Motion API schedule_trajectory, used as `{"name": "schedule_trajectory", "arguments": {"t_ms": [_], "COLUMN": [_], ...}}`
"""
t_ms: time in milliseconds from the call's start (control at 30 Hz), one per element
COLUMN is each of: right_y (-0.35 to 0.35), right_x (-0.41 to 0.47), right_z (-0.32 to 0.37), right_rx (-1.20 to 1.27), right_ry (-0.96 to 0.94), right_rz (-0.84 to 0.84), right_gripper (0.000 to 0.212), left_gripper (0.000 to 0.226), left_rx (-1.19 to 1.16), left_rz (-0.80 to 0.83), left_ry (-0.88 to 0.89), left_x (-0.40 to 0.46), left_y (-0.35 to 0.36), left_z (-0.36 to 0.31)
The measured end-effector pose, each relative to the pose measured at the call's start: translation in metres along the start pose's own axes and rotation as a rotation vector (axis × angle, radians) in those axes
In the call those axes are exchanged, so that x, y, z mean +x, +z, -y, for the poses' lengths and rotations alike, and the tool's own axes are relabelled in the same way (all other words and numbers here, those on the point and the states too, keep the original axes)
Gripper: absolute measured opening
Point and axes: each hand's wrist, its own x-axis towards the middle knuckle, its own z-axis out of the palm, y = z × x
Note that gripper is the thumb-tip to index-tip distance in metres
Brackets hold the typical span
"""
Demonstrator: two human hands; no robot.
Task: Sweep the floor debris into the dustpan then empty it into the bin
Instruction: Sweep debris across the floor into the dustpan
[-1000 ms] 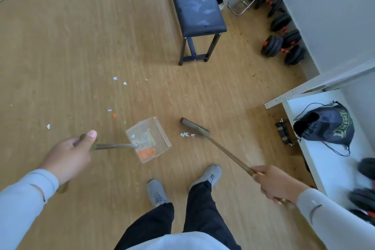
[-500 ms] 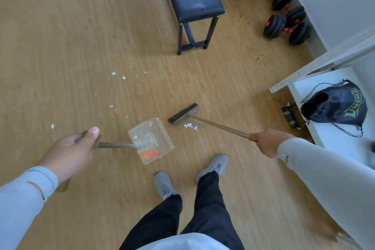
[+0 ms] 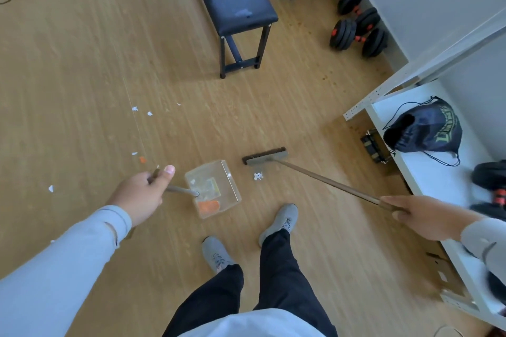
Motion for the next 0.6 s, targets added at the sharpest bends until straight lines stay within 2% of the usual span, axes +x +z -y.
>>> {"name": "schedule_trajectory", "arguments": {"t_ms": [133,200,367,433,467,533,567,600], "right_y": [0.028,0.046,0.105,0.123,0.128,0.124,0.116,0.105], "right_x": [-0.011,0.0,0.002,-0.01,-0.018,-0.029,-0.035,-0.041], "right_z": [0.036,0.076,0.2,0.23,0.235,0.225,0.211,0.192], "right_rx": [0.235,0.329,0.55,0.666,0.725,0.883,0.931,0.966], "right_ry": [0.052,0.055,-0.001,-0.03,-0.026,0.029,0.036,0.031], "right_rz": [0.019,0.035,0.164,0.222,0.284,0.498,0.548,0.535], "right_gripper": [0.027,0.025,0.013,0.023,0.026,0.016,0.011,0.016], "left_gripper": [0.063,0.06,0.072,0.078,0.081,0.085,0.084,0.083], "left_rx": [0.067,0.098,0.173,0.178,0.185,0.177,0.169,0.164], "left_rz": [0.013,0.029,0.045,0.031,0.03,0.034,0.039,0.045], "left_ry": [0.063,0.073,0.032,0.026,0.027,0.017,0.007,0.002], "left_x": [0.021,0.032,0.045,0.047,0.049,0.054,0.057,0.06], "left_y": [0.027,0.042,0.083,0.088,0.087,0.079,0.074,0.07], "left_z": [-0.02,-0.027,-0.025,-0.022,-0.021,-0.02,-0.021,-0.022]}}
